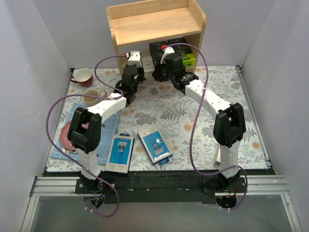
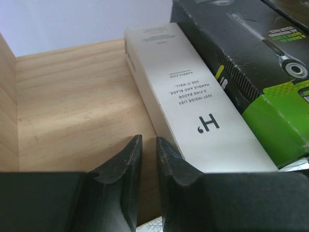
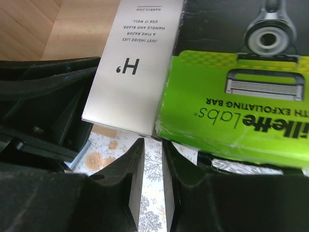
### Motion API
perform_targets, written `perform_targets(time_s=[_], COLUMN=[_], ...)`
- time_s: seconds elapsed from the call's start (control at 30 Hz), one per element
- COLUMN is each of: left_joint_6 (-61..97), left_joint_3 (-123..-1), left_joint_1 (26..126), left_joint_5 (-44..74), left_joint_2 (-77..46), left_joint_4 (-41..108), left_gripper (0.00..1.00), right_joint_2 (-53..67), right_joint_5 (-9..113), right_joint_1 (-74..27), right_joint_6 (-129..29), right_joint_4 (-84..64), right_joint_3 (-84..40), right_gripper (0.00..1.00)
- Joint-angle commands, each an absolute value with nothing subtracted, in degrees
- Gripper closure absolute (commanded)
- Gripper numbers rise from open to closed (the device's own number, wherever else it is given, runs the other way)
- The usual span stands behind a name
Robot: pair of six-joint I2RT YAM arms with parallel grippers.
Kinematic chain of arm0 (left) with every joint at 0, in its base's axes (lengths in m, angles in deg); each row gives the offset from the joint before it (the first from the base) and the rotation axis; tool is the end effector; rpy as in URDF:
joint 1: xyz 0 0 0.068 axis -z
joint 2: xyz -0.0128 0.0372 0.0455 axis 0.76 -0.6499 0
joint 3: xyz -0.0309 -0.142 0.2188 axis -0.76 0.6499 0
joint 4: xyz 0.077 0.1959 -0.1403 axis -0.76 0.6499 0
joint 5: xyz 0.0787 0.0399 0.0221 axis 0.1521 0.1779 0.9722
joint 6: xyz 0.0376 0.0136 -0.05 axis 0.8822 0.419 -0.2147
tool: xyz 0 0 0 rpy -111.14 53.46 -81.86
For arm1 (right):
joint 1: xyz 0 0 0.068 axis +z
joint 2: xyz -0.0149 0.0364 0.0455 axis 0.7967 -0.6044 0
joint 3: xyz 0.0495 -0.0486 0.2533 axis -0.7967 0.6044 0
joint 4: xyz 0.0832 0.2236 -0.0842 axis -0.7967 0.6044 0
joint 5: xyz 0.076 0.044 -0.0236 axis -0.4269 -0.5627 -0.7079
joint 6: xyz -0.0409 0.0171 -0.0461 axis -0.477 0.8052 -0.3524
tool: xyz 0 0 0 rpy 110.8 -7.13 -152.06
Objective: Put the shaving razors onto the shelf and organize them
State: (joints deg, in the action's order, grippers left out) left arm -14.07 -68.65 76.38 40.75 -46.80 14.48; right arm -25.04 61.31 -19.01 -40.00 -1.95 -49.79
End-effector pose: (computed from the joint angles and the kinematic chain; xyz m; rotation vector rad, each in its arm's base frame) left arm 0.4074 -0.1902 0.2874 -0.4716 1.6519 -0.6666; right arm 0.3988 0.2657 0.3273 -0.2710 1.9120 0.5779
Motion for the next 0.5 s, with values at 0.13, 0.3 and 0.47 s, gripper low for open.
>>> perform_targets(time_s=[0.13, 0.3, 0.47], left_joint_6=[-12.39, -13.36, -15.03], left_joint_3=[-68.62, -67.39, -62.92], left_joint_1=[76.98, 76.98, 77.85], left_joint_5=[42.72, 42.72, 41.50], left_joint_2=[-43.86, -41.76, -33.52], left_joint_4=[13.41, 14.82, 20.00], left_gripper=[0.80, 0.79, 0.78], right_joint_2=[-25.90, -21.33, -10.62], right_joint_5=[60.69, 60.60, 60.51], right_joint_1=[-19.15, -19.15, -19.50], right_joint_6=[-38.49, -39.46, -45.07], right_joint_4=[-4.64, -3.93, -0.43], right_joint_3=[-53.01, -48.89, -37.50], right_gripper=[0.71, 0.70, 0.57])
